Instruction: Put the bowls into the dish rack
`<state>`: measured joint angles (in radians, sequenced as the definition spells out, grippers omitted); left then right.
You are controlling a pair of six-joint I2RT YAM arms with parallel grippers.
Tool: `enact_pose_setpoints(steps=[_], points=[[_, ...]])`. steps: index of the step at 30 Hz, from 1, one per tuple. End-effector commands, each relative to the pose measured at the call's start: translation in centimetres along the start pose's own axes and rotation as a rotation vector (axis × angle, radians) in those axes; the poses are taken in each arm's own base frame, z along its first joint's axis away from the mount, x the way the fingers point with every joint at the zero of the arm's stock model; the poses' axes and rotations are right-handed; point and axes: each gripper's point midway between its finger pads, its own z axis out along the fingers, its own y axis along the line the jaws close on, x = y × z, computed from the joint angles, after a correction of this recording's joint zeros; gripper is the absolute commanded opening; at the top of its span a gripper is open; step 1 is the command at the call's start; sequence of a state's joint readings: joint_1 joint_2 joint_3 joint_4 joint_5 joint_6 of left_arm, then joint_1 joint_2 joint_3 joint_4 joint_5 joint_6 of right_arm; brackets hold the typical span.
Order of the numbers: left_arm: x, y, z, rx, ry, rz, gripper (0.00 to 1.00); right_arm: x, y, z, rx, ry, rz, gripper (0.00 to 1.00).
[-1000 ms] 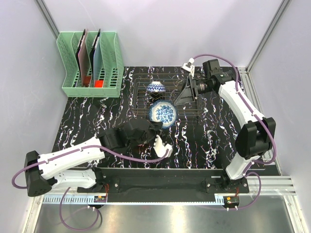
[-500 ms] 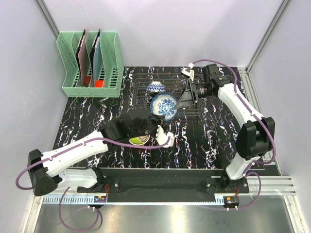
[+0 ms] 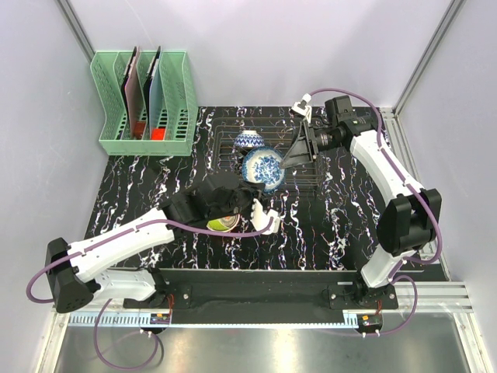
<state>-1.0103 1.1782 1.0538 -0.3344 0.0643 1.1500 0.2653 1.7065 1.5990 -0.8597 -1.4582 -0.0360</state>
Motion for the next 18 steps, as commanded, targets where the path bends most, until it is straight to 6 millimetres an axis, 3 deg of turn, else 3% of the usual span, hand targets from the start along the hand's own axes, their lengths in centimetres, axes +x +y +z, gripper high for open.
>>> enact_pose_setpoints(steps=[1, 10, 18], points=[[-1.9, 3.3, -0.7, -0.114, -0.07, 0.01, 0.0, -1.1, 3.1, -0.3, -0.128, 0.001, -0.058, 0.95], [-2.2, 3.6, -0.6, -0.123, -0.073, 0.015, 0.0, -1.5, 1.9, 0.2, -0.148, 0.01, -0.031, 0.94], [-2.1, 3.7, -0.4, -0.126, -0.069, 0.023, 0.0, -1.1, 3.2, 0.1, -0.188, 0.016, -0.042, 0.88]])
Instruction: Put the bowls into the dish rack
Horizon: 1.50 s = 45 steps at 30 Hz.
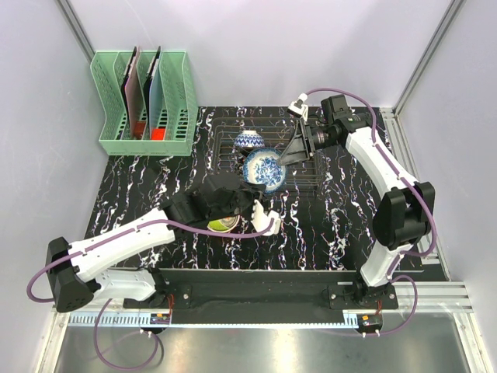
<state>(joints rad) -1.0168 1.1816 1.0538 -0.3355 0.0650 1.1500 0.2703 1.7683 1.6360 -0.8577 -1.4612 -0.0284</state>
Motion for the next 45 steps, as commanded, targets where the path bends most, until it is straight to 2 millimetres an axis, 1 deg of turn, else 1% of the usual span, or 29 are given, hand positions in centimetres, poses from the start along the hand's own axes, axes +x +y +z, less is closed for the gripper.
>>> enact_pose_setpoints(steps=[1, 7, 10, 11, 13, 14, 16, 17, 20, 21, 23, 24, 25, 27, 31, 32, 33, 34, 35, 36, 37, 38, 39, 40, 41, 42, 43, 44, 45], points=[[-1.9, 3.9, -0.5, -0.136, -0.064, 0.021, 0.0, -0.4, 4.9, -0.2, -0.189, 0.012, -0.075, 0.85], [-1.9, 3.8, -0.5, -0.134, -0.06, 0.021, 0.0, -0.5, 5.9, -0.4, -0.23, 0.012, -0.095, 0.71], [-1.8, 3.7, -0.4, -0.133, -0.058, 0.021, 0.0, -0.6, 6.0, -0.3, -0.232, 0.005, -0.104, 0.51], [-1.8, 3.7, -0.4, -0.133, -0.056, 0.021, 0.0, -0.6, 6.0, -0.3, -0.233, 0.004, -0.105, 0.39], [-1.8, 3.7, -0.3, -0.134, -0.053, 0.023, 0.0, -0.7, 5.7, -0.2, -0.233, -0.001, -0.089, 0.23], [-1.7, 3.8, -0.3, -0.136, -0.051, 0.024, 0.0, -0.7, 5.4, -0.2, -0.232, -0.001, -0.08, 0.1], [-1.6, 3.8, -0.3, -0.136, -0.044, 0.023, 0.0, -0.5, 5.0, -0.1, -0.232, -0.002, -0.066, 0.0], [-1.6, 3.8, -0.3, -0.136, -0.044, 0.025, 0.0, -0.5, 4.8, -0.1, -0.232, -0.002, -0.062, 0.0], [-1.5, 3.8, -0.3, -0.138, -0.041, 0.026, 0.26, -0.3, 4.3, 0.0, -0.23, -0.003, -0.049, 0.0], [-1.5, 3.8, -0.4, -0.139, -0.04, 0.024, 0.29, -0.2, 4.2, 0.0, -0.229, -0.003, -0.046, 0.0], [-1.5, 3.9, -0.5, -0.143, -0.037, 0.022, 0.43, -0.2, 3.9, 0.0, -0.211, -0.001, -0.048, 0.0], [-1.5, 4.1, -0.6, -0.148, -0.036, 0.021, 0.52, -0.2, 3.8, 0.0, -0.204, 0.0, -0.048, 0.0], [-1.4, 4.0, -0.6, -0.145, -0.033, 0.019, 0.65, -0.2, 3.6, 0.0, -0.198, 0.0, -0.048, 0.0], [-1.5, 4.1, -0.7, -0.144, -0.035, 0.015, 0.68, -0.2, 3.3, 0.1, -0.182, 0.003, -0.044, 0.0], [-1.4, 4.7, -1.3, -0.156, -0.019, 0.005, 0.95, -0.2, 2.6, 0.3, -0.156, 0.008, -0.041, 0.0], [-1.6, 5.6, -1.8, -0.176, -0.017, -0.002, 0.99, -0.2, 2.0, 0.3, -0.13, 0.01, -0.04, 0.0], [-1.3, 5.5, -2.1, -0.164, -0.004, -0.025, 0.99, -0.3, 1.8, 0.3, -0.113, 0.012, -0.04, 0.0], [-0.3, 6.2, -2.5, -0.18, 0.035, -0.05, 0.99, -0.3, 1.6, 0.3, -0.096, 0.014, -0.041, 0.0], [-0.2, 7.6, -3.4, -0.206, 0.049, -0.071, 0.99, -0.3, 0.8, 0.3, -0.044, 0.018, -0.047, 0.0], [0.9, 7.5, -3.8, -0.196, 0.088, -0.125, 0.99, -0.5, 0.5, 0.3, -0.016, 0.021, -0.054, 0.0], [2.7, 8.3, -4.8, -0.216, 0.136, -0.169, 0.99, -0.5, 0.2, 0.2, 0.007, 0.021, -0.061, 0.0], [3.3, 9.7, -6.0, -0.25, 0.152, -0.204, 0.99, -0.7, -0.5, 0.2, 0.065, 0.024, -0.085, 0.0], [4.5, 9.3, -6.7, -0.236, 0.192, -0.261, 0.99, -1.0, -0.9, 0.0, 0.105, 0.02, -0.083, 0.0], [6.8, 9.7, -8.0, -0.257, 0.251, -0.309, 0.99, -1.3, -1.3, -0.1, 0.137, 0.014, -0.099, 0.0], [7.5, 10.4, -9.3, -0.281, 0.273, -0.341, 0.99, -1.9, -2.3, -0.4, 0.226, 0.006, -0.14, 0.0], [8.8, 9.2, -10.0, -0.247, 0.321, -0.397, 0.99, -2.3, -2.8, -0.6, 0.271, -0.006, -0.139, 0.0], [10.7, 9.2, -11.4, -0.259, 0.362, -0.453, 0.99, -2.8, -3.1, -0.8, 0.313, -0.017, -0.159, 0.0], [11.3, 9.3, -12.4, -0.27, 0.378, -0.493, 0.99, -3.5, -4.4, -1.5, 0.411, -0.031, -0.182, 0.0], [11.9, 8.1, -12.9, -0.232, 0.392, -0.558, 0.99, -4.5, -4.5, -1.9, 0.454, -0.042, -0.219, 0.0]])
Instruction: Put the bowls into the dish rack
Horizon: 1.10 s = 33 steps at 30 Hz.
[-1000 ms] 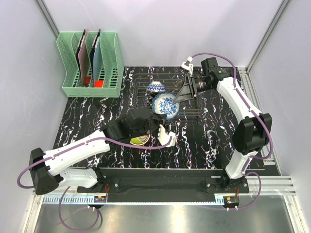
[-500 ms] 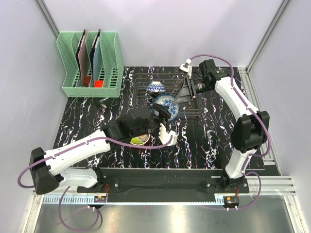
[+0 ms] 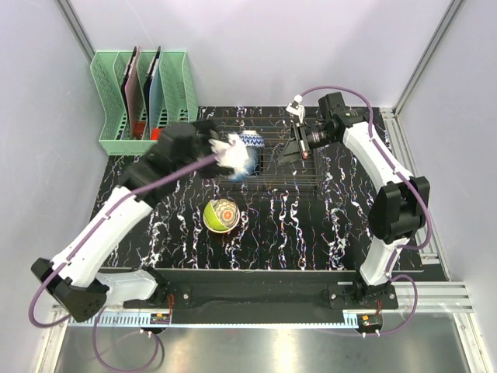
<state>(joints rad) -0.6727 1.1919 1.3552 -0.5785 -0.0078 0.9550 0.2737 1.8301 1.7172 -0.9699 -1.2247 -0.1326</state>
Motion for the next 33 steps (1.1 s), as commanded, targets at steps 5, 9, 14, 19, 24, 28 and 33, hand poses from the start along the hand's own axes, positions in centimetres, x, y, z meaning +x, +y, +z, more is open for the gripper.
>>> enact_pose_setpoints(steps=[5, 9, 14, 19, 24, 28, 33], points=[[9.0, 0.7, -4.3, -0.049, 0.206, -0.387, 0.99, -6.6, -3.4, -2.9, 0.442, -0.122, -0.234, 0.0], [12.6, -1.0, -0.7, -0.059, 0.243, -0.462, 0.99, -7.1, -3.9, -3.8, 0.448, -0.142, -0.211, 0.0], [13.3, -2.7, 3.2, 0.039, 0.261, -0.554, 0.99, -7.7, -3.5, -5.5, 0.511, -0.168, -0.274, 0.0], [16.5, -4.4, 4.8, 0.085, 0.278, -0.54, 0.99, -6.7, -5.1, -5.8, 0.555, -0.147, -0.271, 0.0], [16.0, -4.9, 6.1, 0.092, 0.217, -0.623, 0.99, -5.9, -6.2, -6.8, 0.618, -0.151, -0.264, 0.0], [16.6, -5.8, 6.5, 0.105, 0.229, -0.648, 0.99, -6.6, -5.3, -7.5, 0.646, -0.173, -0.287, 0.0], [17.5, -6.3, 6.2, 0.097, 0.24, -0.697, 0.99, -7.2, -5.0, -7.8, 0.655, -0.188, -0.283, 0.0]])
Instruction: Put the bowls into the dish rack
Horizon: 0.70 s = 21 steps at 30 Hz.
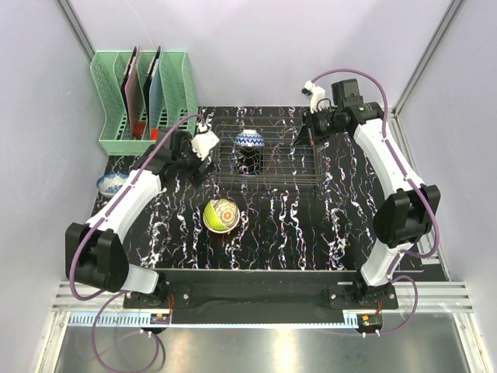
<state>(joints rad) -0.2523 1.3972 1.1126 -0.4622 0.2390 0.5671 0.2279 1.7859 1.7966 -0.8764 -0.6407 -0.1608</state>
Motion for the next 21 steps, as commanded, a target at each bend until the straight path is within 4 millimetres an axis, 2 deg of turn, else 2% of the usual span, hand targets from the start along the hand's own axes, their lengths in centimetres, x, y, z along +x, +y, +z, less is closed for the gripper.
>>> enact_pose_setpoints(steps=[1, 7, 9, 13, 14, 16, 19, 20, 21], points=[[-0.5, 0.6, 0.3, -0.01, -0.06, -0.055, 0.99, -3.2, 0.9, -2.6, 0.044, -0.104, -0.076, 0.0], [0.2, 2.5, -0.6, -0.061, -0.072, -0.158, 0.99, -3.3, 0.8, -2.7, 0.049, -0.106, -0.078, 0.0], [0.5, 4.0, -1.0, -0.125, -0.053, -0.194, 0.99, -3.3, 0.8, -2.6, 0.05, -0.105, -0.075, 0.0], [2.5, 6.2, -2.8, -0.22, 0.031, -0.307, 0.99, -3.3, 0.8, -2.9, 0.057, -0.108, -0.082, 0.03], [3.3, 7.1, -3.5, -0.248, 0.048, -0.337, 0.99, -3.4, 0.9, -3.0, 0.057, -0.11, -0.085, 0.09], [4.3, 7.2, -4.4, -0.243, 0.079, -0.367, 0.99, -3.4, 1.0, -3.1, 0.054, -0.112, -0.09, 0.13], [6.7, 7.9, -5.5, -0.278, 0.141, -0.397, 0.99, -3.5, 1.2, -3.2, 0.043, -0.114, -0.09, 0.29], [7.9, 8.2, -5.8, -0.286, 0.16, -0.423, 0.99, -3.7, 1.4, -3.2, 0.039, -0.119, -0.093, 0.36], [8.5, 8.2, -6.2, -0.293, 0.166, -0.433, 0.99, -3.6, 1.5, -3.2, 0.032, -0.118, -0.092, 0.48]])
